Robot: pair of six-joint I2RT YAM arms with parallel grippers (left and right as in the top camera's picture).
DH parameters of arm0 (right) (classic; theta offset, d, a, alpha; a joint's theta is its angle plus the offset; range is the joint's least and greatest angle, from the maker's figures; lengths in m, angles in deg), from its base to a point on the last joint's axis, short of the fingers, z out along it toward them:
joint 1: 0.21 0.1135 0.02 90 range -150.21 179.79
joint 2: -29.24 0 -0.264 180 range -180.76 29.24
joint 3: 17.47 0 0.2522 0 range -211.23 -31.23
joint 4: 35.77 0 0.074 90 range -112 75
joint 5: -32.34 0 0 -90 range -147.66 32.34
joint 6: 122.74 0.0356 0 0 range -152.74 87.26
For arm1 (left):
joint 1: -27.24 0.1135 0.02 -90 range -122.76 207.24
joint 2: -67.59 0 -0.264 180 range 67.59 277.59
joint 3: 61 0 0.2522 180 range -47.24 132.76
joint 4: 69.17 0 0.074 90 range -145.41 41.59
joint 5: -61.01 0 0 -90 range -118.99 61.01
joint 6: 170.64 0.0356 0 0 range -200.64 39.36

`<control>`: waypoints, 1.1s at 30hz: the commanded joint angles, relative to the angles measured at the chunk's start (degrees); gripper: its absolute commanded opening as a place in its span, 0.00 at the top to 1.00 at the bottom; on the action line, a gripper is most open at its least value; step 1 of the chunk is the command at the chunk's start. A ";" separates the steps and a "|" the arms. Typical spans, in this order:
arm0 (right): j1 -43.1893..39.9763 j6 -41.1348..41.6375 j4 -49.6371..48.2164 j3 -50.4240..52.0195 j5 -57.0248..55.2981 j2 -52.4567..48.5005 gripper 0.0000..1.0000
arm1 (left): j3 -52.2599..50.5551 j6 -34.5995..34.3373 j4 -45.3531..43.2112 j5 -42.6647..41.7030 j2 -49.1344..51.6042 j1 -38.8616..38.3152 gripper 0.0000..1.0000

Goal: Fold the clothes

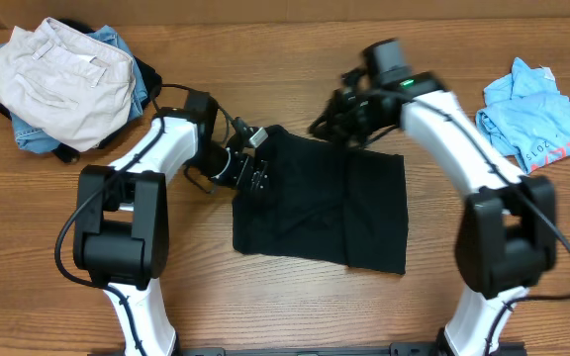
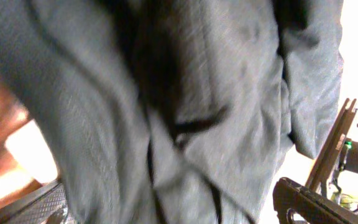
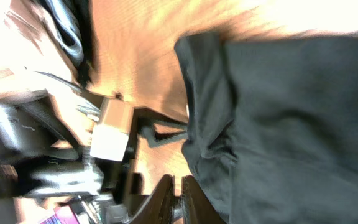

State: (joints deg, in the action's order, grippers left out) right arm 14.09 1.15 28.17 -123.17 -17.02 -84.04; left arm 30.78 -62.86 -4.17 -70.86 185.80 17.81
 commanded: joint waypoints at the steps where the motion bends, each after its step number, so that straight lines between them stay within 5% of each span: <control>1: -5.05 -9.22 8.44 -1.51 0.42 3.26 0.83 | -0.20 -6.67 -4.94 0.42 0.76 -3.13 0.00; 5: -6.03 -14.86 18.58 -1.51 -7.69 3.34 0.85 | -0.20 -16.48 -8.63 8.41 3.34 -5.60 0.00; 8: -6.01 -14.86 19.63 -1.51 -8.46 3.34 0.88 | -0.20 -17.18 -8.63 9.53 5.25 -6.36 0.00; 10: -6.03 -14.91 20.57 -1.51 -8.52 3.34 0.89 | -0.20 -18.56 -8.68 12.02 5.53 -6.51 0.09; 13: -6.01 -14.93 21.84 -1.51 -8.70 3.34 0.91 | -0.20 -22.88 -8.74 19.02 5.55 -6.58 0.96; 18: -6.01 -15.93 23.47 -1.44 -10.69 3.34 0.93 | 0.07 -24.41 -9.57 21.05 5.53 -6.51 0.96; 25: -6.01 -12.28 24.26 -1.40 -20.20 3.34 0.93 | 17.07 -28.89 12.61 38.99 5.51 1.33 0.96; 33: -6.01 -11.15 18.67 4.59 -23.06 3.23 0.91 | 33.75 -35.60 29.44 46.03 5.51 0.90 0.96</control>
State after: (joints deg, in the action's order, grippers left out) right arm 7.86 -10.39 48.91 -121.95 -39.20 -81.98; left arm 58.91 -93.65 21.86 -30.20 191.09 20.67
